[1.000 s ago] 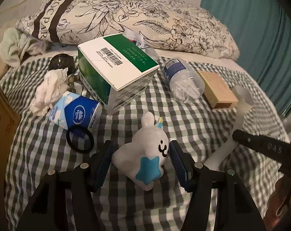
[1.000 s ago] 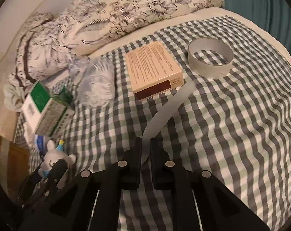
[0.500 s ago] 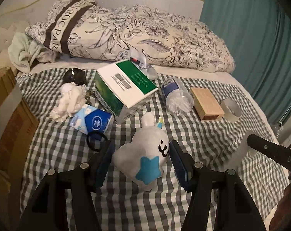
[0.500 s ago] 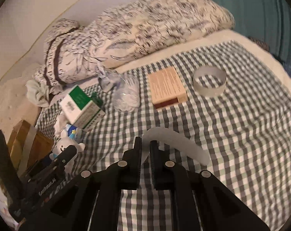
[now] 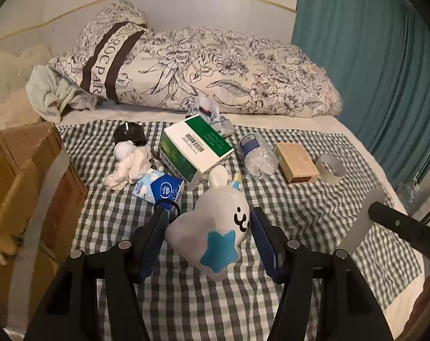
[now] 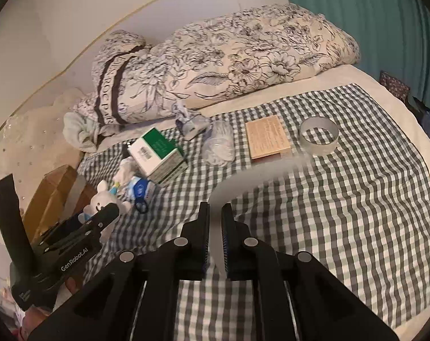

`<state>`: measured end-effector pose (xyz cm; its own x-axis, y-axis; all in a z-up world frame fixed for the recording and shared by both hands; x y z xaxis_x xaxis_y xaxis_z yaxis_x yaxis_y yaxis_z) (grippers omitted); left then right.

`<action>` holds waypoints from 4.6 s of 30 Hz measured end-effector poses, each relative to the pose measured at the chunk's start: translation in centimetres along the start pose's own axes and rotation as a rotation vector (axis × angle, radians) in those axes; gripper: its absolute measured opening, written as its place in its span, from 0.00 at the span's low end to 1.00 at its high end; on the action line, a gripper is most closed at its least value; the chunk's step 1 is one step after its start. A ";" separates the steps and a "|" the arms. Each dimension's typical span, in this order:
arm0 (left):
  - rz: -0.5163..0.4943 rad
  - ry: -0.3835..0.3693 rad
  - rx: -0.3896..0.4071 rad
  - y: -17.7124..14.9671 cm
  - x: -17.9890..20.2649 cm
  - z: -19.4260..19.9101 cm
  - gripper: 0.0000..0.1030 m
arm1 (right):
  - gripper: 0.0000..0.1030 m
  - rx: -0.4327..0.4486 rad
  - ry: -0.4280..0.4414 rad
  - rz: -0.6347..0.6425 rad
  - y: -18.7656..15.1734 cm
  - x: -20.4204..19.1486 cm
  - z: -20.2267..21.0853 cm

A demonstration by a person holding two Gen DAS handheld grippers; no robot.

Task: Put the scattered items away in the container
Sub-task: 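Carry the plush toy and strip over the cardboard box and release both, then move both grippers back toward the scattered items on the sheet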

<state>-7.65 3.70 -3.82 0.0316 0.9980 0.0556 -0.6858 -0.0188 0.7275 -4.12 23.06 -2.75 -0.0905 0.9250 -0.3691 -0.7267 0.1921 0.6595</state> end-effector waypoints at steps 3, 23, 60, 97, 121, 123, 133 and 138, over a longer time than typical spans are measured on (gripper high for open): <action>0.012 -0.009 0.006 0.1 -0.2 1.5 0.59 | 0.08 0.001 0.023 0.008 0.0 -1.0 1.0; 0.151 0.090 0.028 1.9 -9.6 10.9 0.59 | 0.08 0.010 0.166 0.126 -0.6 -10.9 4.6; 0.225 0.329 0.082 9.6 -27.2 22.8 0.60 | 0.08 -0.028 0.481 0.478 4.4 -38.8 4.8; 0.287 0.341 -0.065 2.2 -28.8 11.2 0.96 | 0.57 -0.162 0.291 0.522 0.3 -37.7 -10.7; 0.099 0.225 0.143 7.1 -13.2 17.0 1.00 | 0.82 0.132 0.193 0.371 8.1 -20.9 6.1; 0.085 0.211 0.146 7.1 -11.5 17.0 1.00 | 0.82 0.148 0.160 0.347 8.4 -18.2 7.3; 0.038 0.158 0.136 5.0 -3.6 17.7 1.00 | 0.82 0.180 0.039 0.237 6.8 -6.4 13.4; 0.018 0.154 0.130 3.2 -0.1 18.4 1.00 | 0.82 0.193 -0.002 0.251 5.1 -3.6 15.9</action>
<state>3.49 2.37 11.07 -0.0986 0.9947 -0.0284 -0.5852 -0.0348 0.8102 3.32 25.95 12.31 -0.2492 0.9520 -0.1777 -0.5391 0.0161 0.8421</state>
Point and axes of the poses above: each gripper's, at about its wrist camera, not at the fingertips, and z roughly against the way its jaws point, x to its right, y to its top, the point moved 5 cm from there along -z, roughly the way its jaws point, and after that the axes turned 5 degrees about y, right-handed, at the moved point
